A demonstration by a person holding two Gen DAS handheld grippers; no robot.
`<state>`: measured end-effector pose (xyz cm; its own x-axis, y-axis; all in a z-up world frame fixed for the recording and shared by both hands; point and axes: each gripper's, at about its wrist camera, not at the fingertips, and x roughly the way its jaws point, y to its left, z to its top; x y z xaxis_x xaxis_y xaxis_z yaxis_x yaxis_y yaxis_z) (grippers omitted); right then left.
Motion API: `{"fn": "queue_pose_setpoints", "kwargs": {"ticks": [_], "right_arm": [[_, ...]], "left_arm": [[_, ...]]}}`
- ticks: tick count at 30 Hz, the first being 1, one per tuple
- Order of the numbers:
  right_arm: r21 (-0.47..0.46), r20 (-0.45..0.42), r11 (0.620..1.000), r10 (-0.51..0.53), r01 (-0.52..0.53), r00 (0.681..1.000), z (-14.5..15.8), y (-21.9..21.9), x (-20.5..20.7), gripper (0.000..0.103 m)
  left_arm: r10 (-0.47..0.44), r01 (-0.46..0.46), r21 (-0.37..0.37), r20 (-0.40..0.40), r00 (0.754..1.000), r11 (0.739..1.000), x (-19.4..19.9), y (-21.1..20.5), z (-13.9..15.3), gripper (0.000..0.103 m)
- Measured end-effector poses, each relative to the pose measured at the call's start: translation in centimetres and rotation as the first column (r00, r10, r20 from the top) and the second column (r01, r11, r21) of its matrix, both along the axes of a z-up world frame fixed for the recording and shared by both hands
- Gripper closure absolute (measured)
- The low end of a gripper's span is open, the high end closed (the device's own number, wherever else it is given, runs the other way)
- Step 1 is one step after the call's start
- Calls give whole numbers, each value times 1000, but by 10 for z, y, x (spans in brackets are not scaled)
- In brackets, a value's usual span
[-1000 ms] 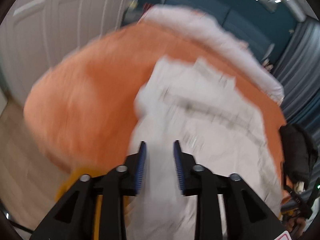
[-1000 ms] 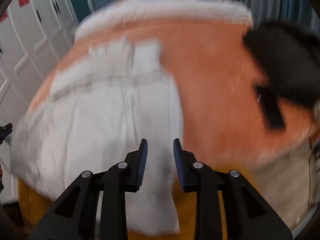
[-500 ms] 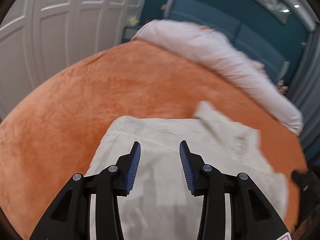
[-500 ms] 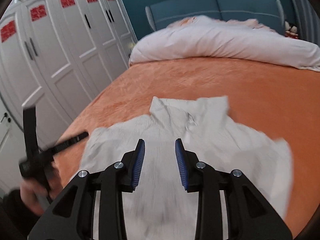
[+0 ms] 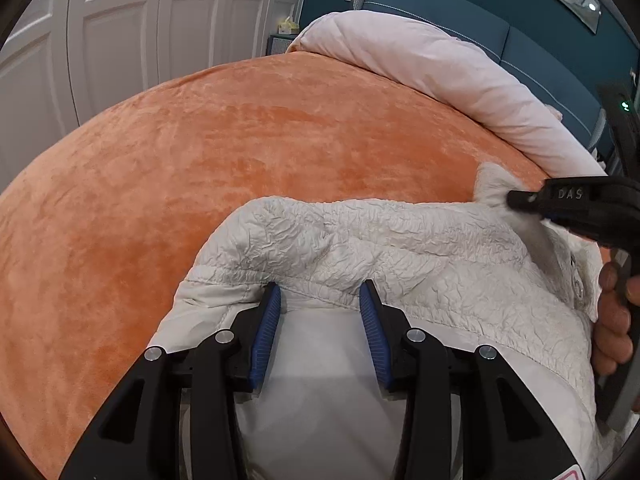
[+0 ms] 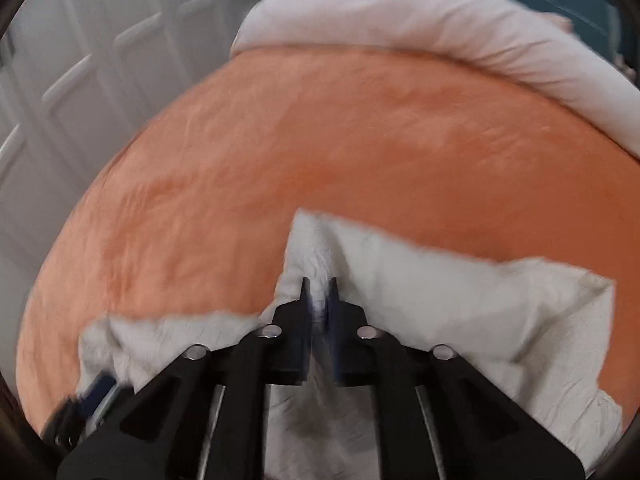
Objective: Fold large clothes
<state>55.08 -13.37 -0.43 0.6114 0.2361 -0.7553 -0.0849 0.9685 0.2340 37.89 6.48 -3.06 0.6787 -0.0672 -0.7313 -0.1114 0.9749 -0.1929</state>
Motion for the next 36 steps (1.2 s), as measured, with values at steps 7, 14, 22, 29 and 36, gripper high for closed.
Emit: {"fn": "queue_pose_setpoints", "kwargs": {"ticks": [7,14,22,29,36], "right_arm": [[173,-13,970,-174,173,985,-23,-46,-11,89],[257,112,904,-379,341,919,29,-116,-111,78],[120,-83,906,-399,407,913,-28,-185,-183,103],[124,-82,913,-380,388,921,-7,-202,-165,98],[137,-85,817,-553,560,829,-21,-265,-210,103]], "left_arm": [[-8,8,10,2,1000,1000,0,-4,0,64],[-21,21,4,42,999,1000,-16,-7,37,63],[-221,220,18,108,969,975,-16,-110,88,59],[-224,227,125,-39,974,966,-7,-144,18,58],[-251,253,150,-33,967,956,-15,-147,26,58]]}}
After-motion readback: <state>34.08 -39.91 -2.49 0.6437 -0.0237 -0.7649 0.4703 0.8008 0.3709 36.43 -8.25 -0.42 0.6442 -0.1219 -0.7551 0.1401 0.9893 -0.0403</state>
